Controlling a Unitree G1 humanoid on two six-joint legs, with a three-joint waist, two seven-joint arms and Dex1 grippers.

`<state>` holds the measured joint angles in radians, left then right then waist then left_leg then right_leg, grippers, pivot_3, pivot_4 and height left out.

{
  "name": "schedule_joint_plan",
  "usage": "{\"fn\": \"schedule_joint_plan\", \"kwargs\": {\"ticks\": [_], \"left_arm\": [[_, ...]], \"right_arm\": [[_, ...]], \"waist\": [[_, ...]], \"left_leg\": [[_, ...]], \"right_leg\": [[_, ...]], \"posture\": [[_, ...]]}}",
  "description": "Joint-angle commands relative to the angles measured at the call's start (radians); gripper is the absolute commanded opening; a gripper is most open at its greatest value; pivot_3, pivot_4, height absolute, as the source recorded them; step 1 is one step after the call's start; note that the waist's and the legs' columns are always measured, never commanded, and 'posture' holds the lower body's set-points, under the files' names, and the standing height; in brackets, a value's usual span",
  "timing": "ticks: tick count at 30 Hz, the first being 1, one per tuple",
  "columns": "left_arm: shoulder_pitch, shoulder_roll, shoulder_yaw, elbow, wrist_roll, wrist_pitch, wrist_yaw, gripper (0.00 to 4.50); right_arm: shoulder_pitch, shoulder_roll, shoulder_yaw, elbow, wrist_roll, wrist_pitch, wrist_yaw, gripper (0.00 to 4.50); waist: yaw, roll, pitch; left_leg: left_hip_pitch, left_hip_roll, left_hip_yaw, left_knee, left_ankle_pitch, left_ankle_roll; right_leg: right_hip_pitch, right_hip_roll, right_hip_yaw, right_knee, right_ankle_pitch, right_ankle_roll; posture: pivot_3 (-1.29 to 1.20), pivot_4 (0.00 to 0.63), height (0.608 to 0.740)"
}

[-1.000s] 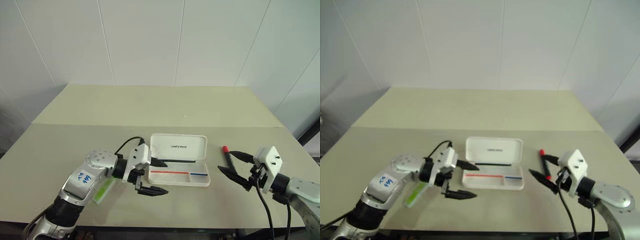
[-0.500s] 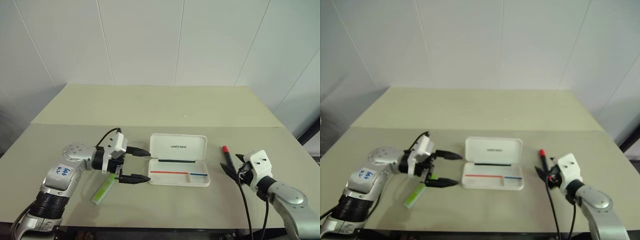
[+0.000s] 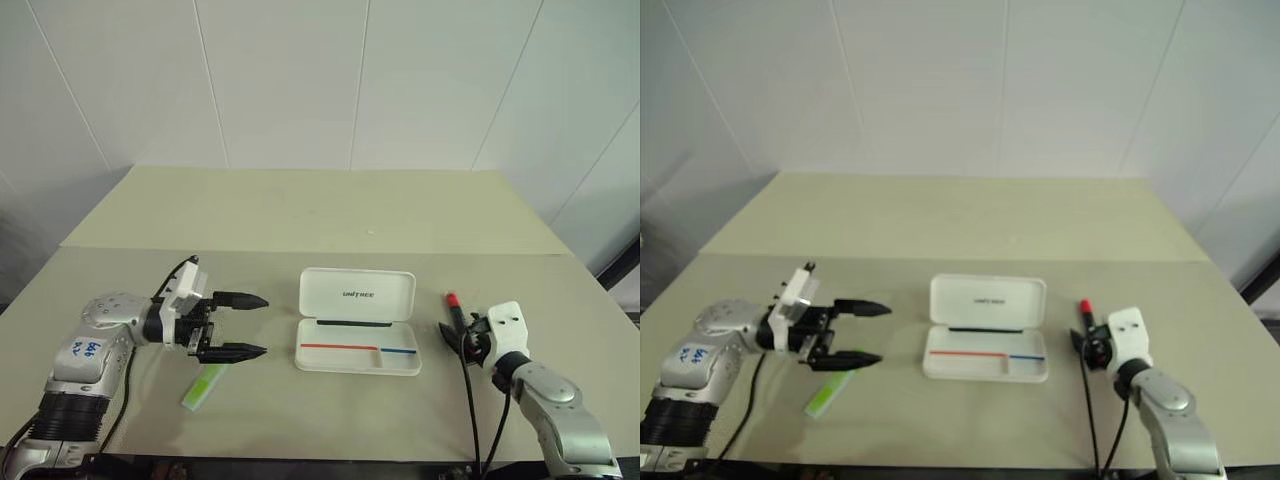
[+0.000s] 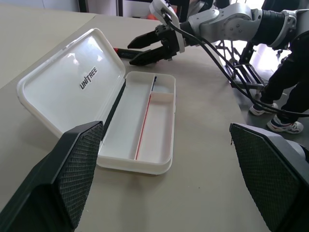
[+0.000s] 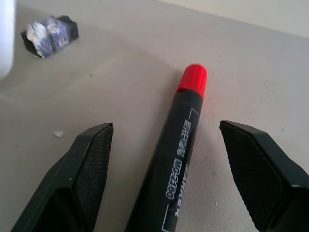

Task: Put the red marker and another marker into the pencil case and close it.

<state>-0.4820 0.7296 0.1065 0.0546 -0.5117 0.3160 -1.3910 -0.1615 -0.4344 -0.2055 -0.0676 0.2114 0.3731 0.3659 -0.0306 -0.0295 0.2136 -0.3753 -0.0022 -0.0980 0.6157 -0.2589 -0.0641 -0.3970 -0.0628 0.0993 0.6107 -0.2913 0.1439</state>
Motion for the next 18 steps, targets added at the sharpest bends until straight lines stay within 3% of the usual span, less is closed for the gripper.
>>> {"fn": "schedule_joint_plan", "kwargs": {"ticks": [1, 8, 11, 18], "left_arm": [[0.006, 0.014, 0.022, -0.008, -0.016, -0.024, -0.006, 4.47], [0.017, 0.002, 0.022, -0.035, -0.035, -0.032, -0.009, 4.47], [0.011, 0.000, 0.021, -0.033, -0.039, -0.035, -0.010, 4.50], [0.005, 0.000, 0.020, -0.023, -0.042, -0.037, -0.013, 4.50]], "right_arm": [[-0.004, 0.013, -0.019, -0.001, 0.008, 0.016, -0.027, 4.50], [0.027, 0.016, -0.001, -0.009, 0.007, 0.065, -0.028, 4.50], [0.025, 0.017, 0.002, -0.016, 0.012, 0.089, -0.028, 3.93], [0.028, 0.016, -0.002, -0.042, 0.026, 0.101, -0.027, 1.55]], "waist": [[0.000, 0.000, 0.000], [-0.001, 0.000, 0.000], [-0.001, -0.001, -0.001], [0.003, -0.001, -0.001]], "left_leg": [[0.000, 0.000, 0.000, 0.000, 0.000, 0.000], [0.001, 0.000, 0.000, 0.000, 0.000, 0.000], [0.001, 0.000, 0.000, 0.000, 0.000, 0.000], [0.001, 0.000, 0.000, 0.000, 0.000, 0.000]], "right_leg": [[0.000, 0.000, 0.000, 0.000, 0.000, 0.000], [0.000, 0.000, 0.000, 0.000, 0.000, 0.000], [0.001, 0.000, 0.000, 0.000, 0.000, 0.000], [0.002, 0.000, 0.000, 0.000, 0.000, 0.000]], "posture": [[0.00, 0.150, 0.740], [0.00, 0.150, 0.740], [0.00, 0.150, 0.740], [0.00, 0.150, 0.740]]}}
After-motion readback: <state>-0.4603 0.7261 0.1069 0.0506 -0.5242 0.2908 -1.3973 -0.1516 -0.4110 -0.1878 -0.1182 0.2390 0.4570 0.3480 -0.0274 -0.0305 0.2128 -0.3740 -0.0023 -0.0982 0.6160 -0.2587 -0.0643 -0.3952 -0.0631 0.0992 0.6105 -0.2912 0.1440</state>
